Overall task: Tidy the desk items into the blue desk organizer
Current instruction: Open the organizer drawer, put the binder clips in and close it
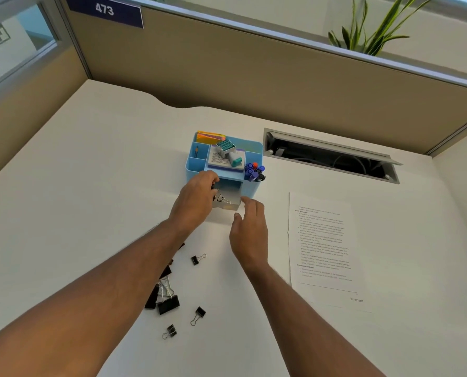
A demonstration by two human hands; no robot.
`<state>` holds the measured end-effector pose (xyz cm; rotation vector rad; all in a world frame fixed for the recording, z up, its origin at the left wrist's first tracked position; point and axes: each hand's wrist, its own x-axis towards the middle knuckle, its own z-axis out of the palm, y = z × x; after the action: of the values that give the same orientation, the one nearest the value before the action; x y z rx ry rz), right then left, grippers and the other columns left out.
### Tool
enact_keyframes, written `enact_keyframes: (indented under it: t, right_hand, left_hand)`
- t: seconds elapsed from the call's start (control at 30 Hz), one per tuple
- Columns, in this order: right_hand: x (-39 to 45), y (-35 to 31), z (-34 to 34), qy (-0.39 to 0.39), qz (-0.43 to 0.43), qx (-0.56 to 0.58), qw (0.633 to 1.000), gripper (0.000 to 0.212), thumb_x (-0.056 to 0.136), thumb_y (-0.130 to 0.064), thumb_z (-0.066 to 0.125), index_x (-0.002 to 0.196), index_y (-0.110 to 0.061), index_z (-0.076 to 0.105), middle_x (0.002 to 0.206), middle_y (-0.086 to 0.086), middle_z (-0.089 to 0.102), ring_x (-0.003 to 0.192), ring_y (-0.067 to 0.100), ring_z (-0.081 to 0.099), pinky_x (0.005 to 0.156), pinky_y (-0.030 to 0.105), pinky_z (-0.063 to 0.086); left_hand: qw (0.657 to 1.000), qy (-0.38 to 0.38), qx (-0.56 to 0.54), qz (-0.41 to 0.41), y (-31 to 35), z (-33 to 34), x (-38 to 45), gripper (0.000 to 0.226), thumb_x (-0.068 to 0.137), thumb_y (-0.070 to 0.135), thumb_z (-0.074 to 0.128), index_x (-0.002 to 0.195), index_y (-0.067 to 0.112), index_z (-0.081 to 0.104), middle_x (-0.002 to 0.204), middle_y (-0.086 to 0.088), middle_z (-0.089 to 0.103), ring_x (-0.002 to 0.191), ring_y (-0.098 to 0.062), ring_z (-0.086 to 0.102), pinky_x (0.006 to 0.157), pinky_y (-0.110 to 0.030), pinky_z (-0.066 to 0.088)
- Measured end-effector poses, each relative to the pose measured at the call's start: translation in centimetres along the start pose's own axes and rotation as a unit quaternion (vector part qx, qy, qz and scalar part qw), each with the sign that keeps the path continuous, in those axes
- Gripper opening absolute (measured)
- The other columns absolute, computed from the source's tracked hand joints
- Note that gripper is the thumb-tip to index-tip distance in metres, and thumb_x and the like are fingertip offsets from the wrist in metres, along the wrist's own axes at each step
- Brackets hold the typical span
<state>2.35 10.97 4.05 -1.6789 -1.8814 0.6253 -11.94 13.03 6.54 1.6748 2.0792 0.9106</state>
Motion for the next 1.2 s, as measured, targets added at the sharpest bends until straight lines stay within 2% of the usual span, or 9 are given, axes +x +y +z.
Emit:
enact_keyframes:
  t: [0.17, 0.23, 0.4, 0.5, 0.57, 0.8, 0.97, 1.03, 1.2]
  right_hand:
    - [-1.7, 0.5, 0.0, 0.038, -0.118, -0.032, 0.992, 0.031, 0.094, -0.006, 0.063, 0.125, -0.01, 0.061, 0.12, 0.006, 0.06, 0.106, 0.019, 0.059, 0.09, 0.03, 0.055]
    - [-2.6, 0.9, 0.4, -0.006, -0.186, -0.041, 0.982, 0.027, 0.094, -0.006, 0.062, 0.12, -0.009, 0.063, 0.115, 0.006, 0.061, 0.099, 0.018, 0.061, 0.082, 0.028, 0.055]
    - [-4.5, 1.9, 2.0, -0.175, -0.316, -0.08, 0.929, 0.03, 0.095, -0.015, 0.062, 0.125, -0.014, 0.063, 0.117, 0.003, 0.061, 0.103, 0.02, 0.056, 0.083, 0.032, 0.05]
    - [-5.3, 2.6, 2.8, -0.203, -0.354, -0.119, 0.905, 0.031, 0.097, -0.018, 0.06, 0.127, -0.018, 0.064, 0.116, 0.001, 0.061, 0.102, 0.021, 0.054, 0.08, 0.033, 0.048]
    - [-5.7, 3.0, 3.3, -0.203, -0.37, -0.14, 0.896, 0.028, 0.099, -0.018, 0.056, 0.126, -0.02, 0.064, 0.109, 0.0, 0.061, 0.096, 0.022, 0.054, 0.076, 0.034, 0.046]
    - [-6.0, 3.1, 3.7, -0.177, -0.369, -0.184, 0.894, 0.007, 0.095, -0.017, 0.055, 0.099, -0.017, 0.06, 0.096, 0.0, 0.056, 0.085, 0.024, 0.049, 0.071, 0.035, 0.043]
    - [-6.6, 3.1, 3.7, -0.149, -0.33, -0.179, 0.915, 0.005, 0.095, -0.015, 0.056, 0.1, -0.015, 0.055, 0.095, 0.002, 0.056, 0.083, 0.025, 0.05, 0.071, 0.035, 0.041]
    - [-6.2, 2.6, 3.4, -0.112, -0.288, -0.154, 0.938, 0.008, 0.096, -0.016, 0.059, 0.104, -0.014, 0.058, 0.096, 0.003, 0.06, 0.082, 0.025, 0.053, 0.071, 0.036, 0.044]
    - [-3.0, -0.5, 1.5, 0.043, -0.217, -0.09, 0.971, 0.015, 0.095, -0.014, 0.063, 0.11, -0.012, 0.063, 0.104, 0.006, 0.066, 0.093, 0.021, 0.056, 0.081, 0.03, 0.045]
  left_hand:
    - [0.999, 0.005, -0.019, 0.026, -0.3, -0.5, -0.3, 0.031, 0.093, 0.009, 0.064, 0.122, 0.011, 0.058, 0.118, -0.01, 0.063, 0.102, -0.021, 0.065, 0.086, -0.029, 0.054]
    - [0.999, 0.003, -0.023, 0.043, -0.8, -0.7, -0.6, 0.031, 0.093, 0.009, 0.065, 0.123, 0.011, 0.059, 0.118, -0.009, 0.063, 0.103, -0.02, 0.065, 0.087, -0.03, 0.055]
    - [0.994, 0.028, -0.011, 0.104, -2.3, -1.4, -2.1, 0.029, 0.093, 0.01, 0.065, 0.121, 0.011, 0.061, 0.116, -0.005, 0.061, 0.099, -0.014, 0.062, 0.084, -0.026, 0.054]
    - [0.994, 0.025, -0.01, 0.107, -3.6, -2.1, -3.9, 0.024, 0.092, 0.011, 0.066, 0.115, 0.013, 0.064, 0.107, 0.0, 0.063, 0.09, -0.009, 0.058, 0.077, -0.02, 0.05]
    - [0.994, -0.02, -0.029, 0.101, -4.9, -2.7, -5.2, 0.019, 0.092, 0.012, 0.066, 0.111, 0.016, 0.066, 0.101, 0.005, 0.065, 0.084, -0.008, 0.058, 0.073, -0.019, 0.05]
    - [0.982, -0.181, -0.059, 0.014, -9.8, -5.2, -9.3, 0.022, 0.089, 0.008, 0.067, 0.094, 0.028, 0.073, 0.095, 0.016, 0.067, 0.088, -0.003, 0.061, 0.075, -0.019, 0.048]
    - [0.966, -0.257, -0.025, 0.025, -12.0, -5.8, -11.3, 0.042, 0.085, 0.0, 0.06, 0.102, 0.037, 0.07, 0.102, 0.022, 0.054, 0.1, 0.004, 0.054, 0.084, -0.015, 0.044]
    - [0.961, -0.276, -0.009, 0.028, -12.4, -5.7, -11.8, 0.047, 0.085, 0.0, 0.059, 0.112, 0.038, 0.068, 0.103, 0.023, 0.048, 0.1, 0.004, 0.051, 0.083, -0.013, 0.043]
    - [0.962, -0.271, 0.018, 0.027, -12.9, -4.7, -12.3, 0.032, 0.093, 0.019, 0.065, 0.121, 0.035, 0.067, 0.104, 0.025, 0.041, 0.092, -0.003, 0.054, 0.078, -0.022, 0.049]
